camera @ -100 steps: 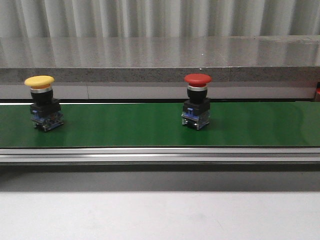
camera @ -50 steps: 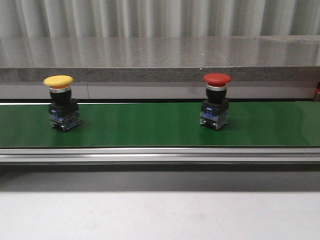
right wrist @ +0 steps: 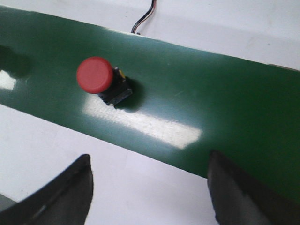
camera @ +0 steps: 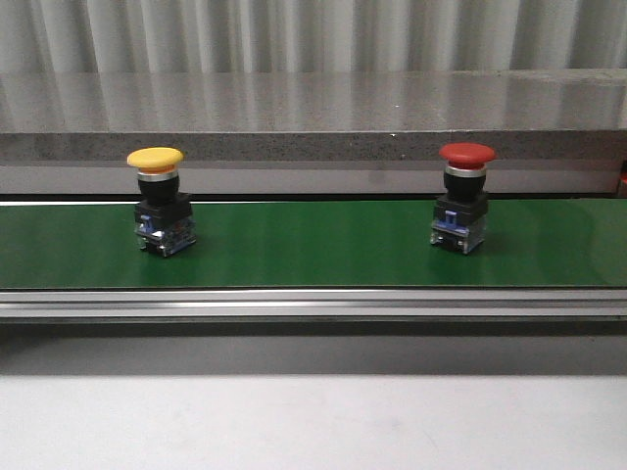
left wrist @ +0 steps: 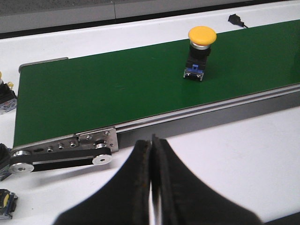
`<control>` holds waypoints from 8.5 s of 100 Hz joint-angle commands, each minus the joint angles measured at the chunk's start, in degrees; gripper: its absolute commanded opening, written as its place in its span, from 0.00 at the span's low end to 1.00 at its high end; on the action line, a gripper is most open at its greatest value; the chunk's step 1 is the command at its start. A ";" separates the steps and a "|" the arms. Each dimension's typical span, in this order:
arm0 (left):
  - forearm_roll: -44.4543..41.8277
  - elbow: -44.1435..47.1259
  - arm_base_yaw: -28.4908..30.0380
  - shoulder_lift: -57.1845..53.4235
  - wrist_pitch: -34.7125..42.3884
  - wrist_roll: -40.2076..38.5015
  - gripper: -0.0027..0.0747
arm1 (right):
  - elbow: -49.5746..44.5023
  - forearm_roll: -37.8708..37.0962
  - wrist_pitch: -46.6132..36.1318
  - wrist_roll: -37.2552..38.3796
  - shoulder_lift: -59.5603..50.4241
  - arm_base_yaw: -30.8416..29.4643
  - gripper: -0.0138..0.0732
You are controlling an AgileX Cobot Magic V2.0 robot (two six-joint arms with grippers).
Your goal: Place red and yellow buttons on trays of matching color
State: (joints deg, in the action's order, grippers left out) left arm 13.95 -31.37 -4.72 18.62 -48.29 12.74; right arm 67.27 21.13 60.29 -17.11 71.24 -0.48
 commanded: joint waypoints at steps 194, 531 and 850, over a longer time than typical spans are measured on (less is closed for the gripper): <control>1.41 -1.43 -0.47 0.52 3.62 0.13 0.01 | 15.37 -4.45 -18.42 -3.07 21.71 -22.47 0.23; 1.41 -1.43 -0.47 0.52 3.62 0.13 0.01 | 0.48 0.80 -13.06 -5.12 18.45 0.79 0.64; 1.41 -1.43 -0.47 0.52 3.62 0.13 0.01 | -7.43 -0.65 -26.52 3.20 4.32 -15.22 0.09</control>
State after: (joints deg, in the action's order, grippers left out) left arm 13.95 -31.37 -4.72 18.62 -48.38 12.74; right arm 59.37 20.54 35.17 -13.13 79.37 -18.58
